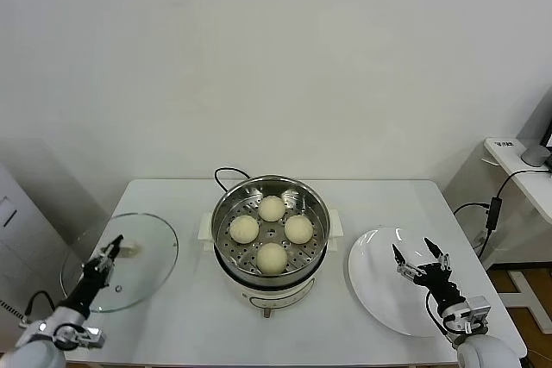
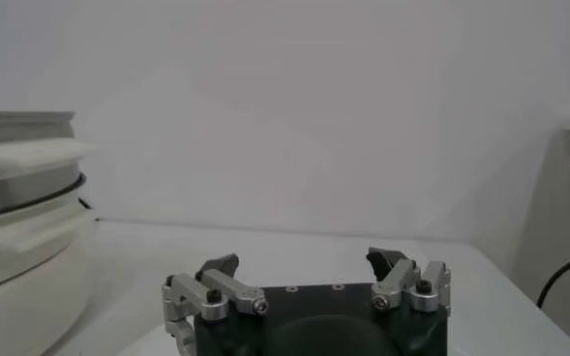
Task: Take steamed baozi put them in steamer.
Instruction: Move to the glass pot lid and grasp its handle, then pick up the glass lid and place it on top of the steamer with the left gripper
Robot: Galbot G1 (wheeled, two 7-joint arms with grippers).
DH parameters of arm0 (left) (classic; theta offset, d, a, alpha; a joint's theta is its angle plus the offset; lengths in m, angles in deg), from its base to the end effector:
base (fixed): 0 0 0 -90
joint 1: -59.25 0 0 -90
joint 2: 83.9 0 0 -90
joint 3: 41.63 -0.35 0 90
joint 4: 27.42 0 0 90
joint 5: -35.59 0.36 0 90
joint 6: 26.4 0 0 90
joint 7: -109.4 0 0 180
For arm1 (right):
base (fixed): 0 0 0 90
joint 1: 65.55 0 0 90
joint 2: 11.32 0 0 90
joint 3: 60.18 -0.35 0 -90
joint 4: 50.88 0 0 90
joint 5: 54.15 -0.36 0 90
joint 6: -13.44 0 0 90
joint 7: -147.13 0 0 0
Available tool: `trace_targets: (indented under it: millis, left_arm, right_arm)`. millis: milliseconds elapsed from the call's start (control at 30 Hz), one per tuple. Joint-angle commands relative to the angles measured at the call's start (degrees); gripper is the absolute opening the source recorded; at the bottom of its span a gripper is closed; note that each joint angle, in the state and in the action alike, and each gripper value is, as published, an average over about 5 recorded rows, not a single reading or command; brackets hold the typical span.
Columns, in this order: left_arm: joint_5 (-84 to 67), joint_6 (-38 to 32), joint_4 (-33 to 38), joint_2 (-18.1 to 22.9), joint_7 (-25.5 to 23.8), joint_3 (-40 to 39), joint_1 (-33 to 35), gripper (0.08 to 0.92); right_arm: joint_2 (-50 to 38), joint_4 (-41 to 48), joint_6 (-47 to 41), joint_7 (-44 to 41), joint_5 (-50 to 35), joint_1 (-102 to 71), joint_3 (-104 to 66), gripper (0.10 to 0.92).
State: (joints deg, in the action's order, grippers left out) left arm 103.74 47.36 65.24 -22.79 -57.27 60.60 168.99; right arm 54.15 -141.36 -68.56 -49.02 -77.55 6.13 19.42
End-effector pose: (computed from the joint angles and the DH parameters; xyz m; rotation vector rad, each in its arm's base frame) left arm 0.2447 0.2277 -0.3587 0.1543 2.0259 2.2569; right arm 0.2454 -0.2032 -0.3853 0.1943 -3.0294 0.0645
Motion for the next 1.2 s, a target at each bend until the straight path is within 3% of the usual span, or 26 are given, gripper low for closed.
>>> trace_targets:
  millis: [33, 367, 600, 933, 1200]
  left_arm:
    - [-13.61, 4.47, 9.82, -5.96, -9.41, 0.65, -0.79, 0.105]
    - [-17.10, 17.56, 24.80, -9.19, -17.76, -4.98, -0.86, 0.105]
    - [-11.99, 31.19, 31.75, -10.77, -20.02, -15.69, -2.92, 0.105]
    - [-1.51, 42.32, 31.57, -6.43, -21.36, -29.95, -9.34, 0.105]
    - [2.49, 43.11, 29.33, -2.54, -21.89, -35.74, -12.35, 0.105]
  right_arm:
    - [0.01, -0.93, -0.11, -0.07, -0.32, -0.54, -0.27, 0.823]
    - [0.01, -1.42, -0.23, -0.07, -0.82, -0.90, -0.46, 0.823]
    - [-0.38, -1.29, -0.46, 0.00, -1.09, -0.14, 0.20, 0.823]
    - [-1.03, -1.26, -1.12, 0.51, -1.18, 0.18, 0.51, 0.823]
    - [-0.76, -1.04, -1.47, 0.72, -1.07, 0.54, 1.09, 0.823]
